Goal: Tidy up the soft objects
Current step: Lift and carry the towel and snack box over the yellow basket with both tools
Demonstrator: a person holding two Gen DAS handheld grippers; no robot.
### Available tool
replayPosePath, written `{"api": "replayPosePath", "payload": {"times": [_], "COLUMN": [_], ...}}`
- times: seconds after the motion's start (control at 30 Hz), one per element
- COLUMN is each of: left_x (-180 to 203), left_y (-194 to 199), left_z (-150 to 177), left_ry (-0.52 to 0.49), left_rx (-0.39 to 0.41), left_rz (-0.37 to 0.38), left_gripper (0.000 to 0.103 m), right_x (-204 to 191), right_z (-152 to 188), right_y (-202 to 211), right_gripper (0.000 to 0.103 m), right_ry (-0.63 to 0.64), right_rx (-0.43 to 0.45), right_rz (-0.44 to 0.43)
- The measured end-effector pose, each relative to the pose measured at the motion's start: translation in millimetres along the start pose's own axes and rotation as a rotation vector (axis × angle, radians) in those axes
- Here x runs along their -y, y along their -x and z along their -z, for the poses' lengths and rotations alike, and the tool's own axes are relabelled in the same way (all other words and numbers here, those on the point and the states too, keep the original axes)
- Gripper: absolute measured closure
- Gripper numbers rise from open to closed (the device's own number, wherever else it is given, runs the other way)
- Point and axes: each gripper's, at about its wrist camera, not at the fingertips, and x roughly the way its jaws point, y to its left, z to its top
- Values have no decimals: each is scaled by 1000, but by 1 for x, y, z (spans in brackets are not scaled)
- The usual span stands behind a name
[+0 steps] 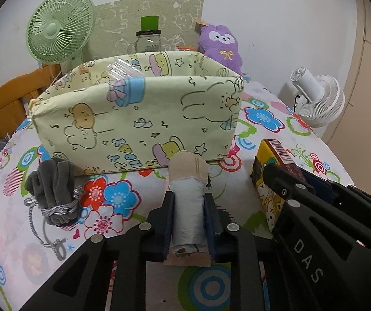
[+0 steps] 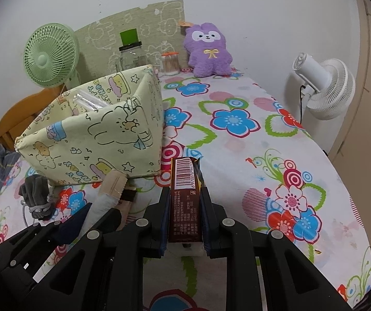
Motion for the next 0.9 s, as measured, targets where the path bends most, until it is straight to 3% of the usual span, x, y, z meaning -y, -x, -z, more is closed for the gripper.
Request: {"api": "replayPosePath", "payload": {"times": [0.9], "left_x": [-32], "left_y": [61], "left_z": [-16], "left_ry": [41], "left_rx": [107], "left_rz": [-13], "left_gripper": [83], "right_x": [-45], "right_z": [-19], "right_y": [53], "right_gripper": [79], "right_ry": [55], "right_rx": [84], "right_rz": [-25]}}
